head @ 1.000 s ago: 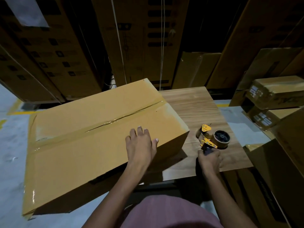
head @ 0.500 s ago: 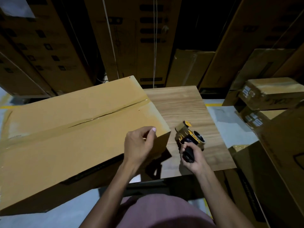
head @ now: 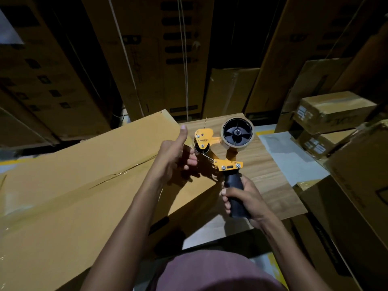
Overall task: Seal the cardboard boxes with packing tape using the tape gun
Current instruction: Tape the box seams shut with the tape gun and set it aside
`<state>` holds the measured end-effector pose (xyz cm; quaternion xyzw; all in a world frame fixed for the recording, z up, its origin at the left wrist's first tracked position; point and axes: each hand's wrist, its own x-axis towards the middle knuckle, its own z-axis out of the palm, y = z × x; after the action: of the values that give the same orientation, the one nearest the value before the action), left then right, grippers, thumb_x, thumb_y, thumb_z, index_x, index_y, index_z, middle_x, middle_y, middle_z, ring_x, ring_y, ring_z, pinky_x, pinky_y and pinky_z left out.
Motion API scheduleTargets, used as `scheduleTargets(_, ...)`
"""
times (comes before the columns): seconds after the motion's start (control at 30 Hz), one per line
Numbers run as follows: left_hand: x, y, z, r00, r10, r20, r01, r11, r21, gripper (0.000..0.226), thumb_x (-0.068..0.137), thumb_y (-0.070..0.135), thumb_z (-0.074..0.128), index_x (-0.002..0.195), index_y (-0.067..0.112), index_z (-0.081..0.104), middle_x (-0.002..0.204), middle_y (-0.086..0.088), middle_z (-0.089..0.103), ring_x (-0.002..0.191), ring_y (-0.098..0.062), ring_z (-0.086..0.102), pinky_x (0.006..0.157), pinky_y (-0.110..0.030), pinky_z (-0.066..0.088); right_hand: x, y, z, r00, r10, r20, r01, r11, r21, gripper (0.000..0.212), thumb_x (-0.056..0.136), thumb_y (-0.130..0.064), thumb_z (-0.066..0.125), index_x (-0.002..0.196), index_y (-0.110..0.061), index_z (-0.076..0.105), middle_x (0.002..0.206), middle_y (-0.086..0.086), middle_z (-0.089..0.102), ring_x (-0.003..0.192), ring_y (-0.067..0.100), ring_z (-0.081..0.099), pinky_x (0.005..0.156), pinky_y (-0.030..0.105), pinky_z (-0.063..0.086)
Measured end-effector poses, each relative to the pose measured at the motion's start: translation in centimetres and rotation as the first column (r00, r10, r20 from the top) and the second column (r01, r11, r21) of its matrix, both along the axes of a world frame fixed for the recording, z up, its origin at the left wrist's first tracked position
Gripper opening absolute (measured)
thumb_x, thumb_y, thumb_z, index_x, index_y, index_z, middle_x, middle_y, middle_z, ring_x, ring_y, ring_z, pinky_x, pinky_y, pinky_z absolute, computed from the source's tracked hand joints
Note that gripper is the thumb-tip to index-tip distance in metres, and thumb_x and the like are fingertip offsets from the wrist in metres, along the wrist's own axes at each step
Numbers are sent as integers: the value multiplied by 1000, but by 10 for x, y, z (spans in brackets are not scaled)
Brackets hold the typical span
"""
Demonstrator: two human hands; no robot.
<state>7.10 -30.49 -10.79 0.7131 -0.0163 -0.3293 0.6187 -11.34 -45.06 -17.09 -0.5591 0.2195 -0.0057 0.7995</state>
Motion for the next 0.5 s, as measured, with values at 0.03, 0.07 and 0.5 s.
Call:
scheduleTargets(0.03,5,2,-1,1000,-15,-20,15,1000,-15,78,86,74,53,93,-1,73,80,-17,76,69,-22,72,53,-23,52,1,2,1,1000,3,-2,-4,1000,-13,44,78,-8,76,113,-5,50,75,13,61,55,22,57,51,33,51)
scheduleTargets(0.07,9,5,-2,999,-31,-42,29,999,-35,74,86,70,59,97,-2,72,81,-16,76,69,-21,72,53,-24,52,2,4,2,1000,4,-2,-4,1000,-28,45,77,-9,76,114,-5,50,75,13,62,55,22,57,51,33,51)
scheduleTargets(0.5,51,32,-16,860,-209,-466,8,918,-396,27,86,14,73,103,-7,70,97,-24,75,68,-22,76,56,-26,62,31,-19,24,998,26,62,-7,957,-290,41,77,-6,74,111,0,53,72,15,63,53,24,58,51,34,53)
